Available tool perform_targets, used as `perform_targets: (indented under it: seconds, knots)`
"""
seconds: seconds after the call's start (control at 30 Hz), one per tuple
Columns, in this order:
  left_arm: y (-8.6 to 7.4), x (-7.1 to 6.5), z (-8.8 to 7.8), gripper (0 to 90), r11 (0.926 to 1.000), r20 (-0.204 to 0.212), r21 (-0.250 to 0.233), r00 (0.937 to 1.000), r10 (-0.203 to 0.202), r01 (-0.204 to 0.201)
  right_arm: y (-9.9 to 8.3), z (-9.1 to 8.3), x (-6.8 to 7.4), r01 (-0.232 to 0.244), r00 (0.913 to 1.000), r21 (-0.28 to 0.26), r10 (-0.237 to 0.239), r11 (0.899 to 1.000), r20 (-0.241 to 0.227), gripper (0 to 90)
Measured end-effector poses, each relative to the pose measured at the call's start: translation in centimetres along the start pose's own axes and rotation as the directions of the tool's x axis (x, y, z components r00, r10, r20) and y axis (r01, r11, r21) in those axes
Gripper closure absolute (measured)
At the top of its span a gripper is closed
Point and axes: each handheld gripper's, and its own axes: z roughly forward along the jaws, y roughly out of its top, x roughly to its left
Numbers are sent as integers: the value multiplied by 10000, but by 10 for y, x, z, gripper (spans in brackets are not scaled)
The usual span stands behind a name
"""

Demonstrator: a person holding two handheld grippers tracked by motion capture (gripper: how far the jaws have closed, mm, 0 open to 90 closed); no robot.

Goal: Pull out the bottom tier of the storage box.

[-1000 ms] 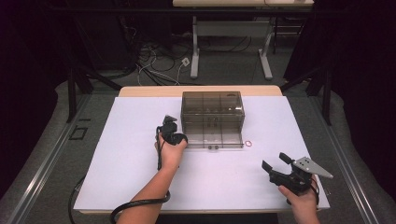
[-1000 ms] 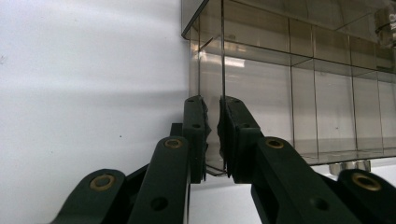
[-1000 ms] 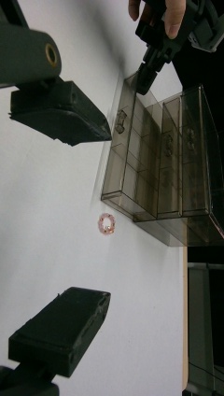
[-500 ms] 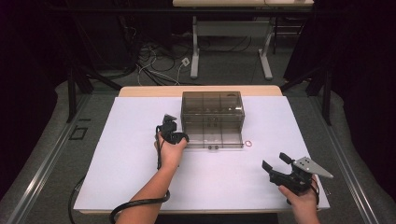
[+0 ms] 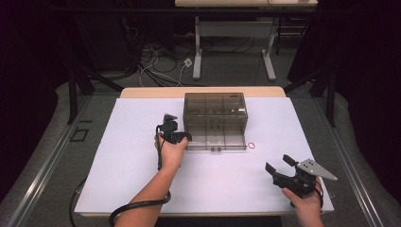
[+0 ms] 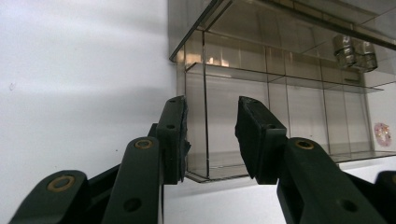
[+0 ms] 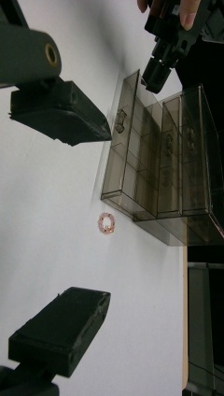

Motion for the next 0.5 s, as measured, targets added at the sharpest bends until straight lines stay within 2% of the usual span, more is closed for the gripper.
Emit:
perform_targets:
  seconds: [0.33, 0.5]
  knots:
    - [4, 0, -6, 572, 9982, 156, -565, 9997, 193, -184, 0, 0, 0, -21, 10000, 2, 21, 10000, -20, 183]
    - [5, -2, -9, 559, 9962, 175, -739, 9987, 485, -471, 0, 0, 0, -29, 10000, 2, 29, 10000, -22, 183]
